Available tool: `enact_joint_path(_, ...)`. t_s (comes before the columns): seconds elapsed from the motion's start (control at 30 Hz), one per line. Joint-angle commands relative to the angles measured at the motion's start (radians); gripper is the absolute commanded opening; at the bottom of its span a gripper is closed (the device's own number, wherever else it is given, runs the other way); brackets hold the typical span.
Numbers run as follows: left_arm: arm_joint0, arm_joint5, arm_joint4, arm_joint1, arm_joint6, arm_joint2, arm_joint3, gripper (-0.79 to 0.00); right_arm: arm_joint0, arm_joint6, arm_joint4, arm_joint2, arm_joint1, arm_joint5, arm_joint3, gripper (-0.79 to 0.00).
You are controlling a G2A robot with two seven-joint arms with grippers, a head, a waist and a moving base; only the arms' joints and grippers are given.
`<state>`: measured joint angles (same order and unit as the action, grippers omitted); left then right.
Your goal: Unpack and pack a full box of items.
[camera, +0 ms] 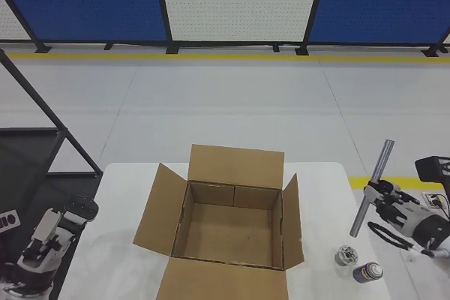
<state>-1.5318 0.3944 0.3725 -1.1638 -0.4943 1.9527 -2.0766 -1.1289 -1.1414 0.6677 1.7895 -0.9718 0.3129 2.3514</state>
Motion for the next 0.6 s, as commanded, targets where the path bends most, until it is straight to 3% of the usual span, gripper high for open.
enact_joint_path(0.0, 0.013, -0.022, -0.011, 0.001, 0.021, 0.0, 0.003, 0.0, 0.043, -0.002, 0.02, -0.036, 0.005, -0.054, -0.001, -0.785)
enact_joint_path(0.23, 0.022, -0.067, -0.005, 0.0, 0.087, 0.034, 0.065, 0.0, 0.307, -0.053, 0.041, -0.271, 0.009, -0.094, -0.001, -0.785)
enact_joint_path(0.4, 0.017, -0.085, 0.033, 0.003, 0.07, 0.078, 0.1, 0.0, 0.512, -0.138, 0.088, -0.518, -0.007, -0.022, -0.001, -0.785)
enact_joint_path(0.57, 0.017, -0.085, 0.033, 0.003, 0.07, 0.078, 0.1, 0.0, 0.535, -0.154, 0.086, -0.546, -0.01, -0.007, -0.001, -0.785)
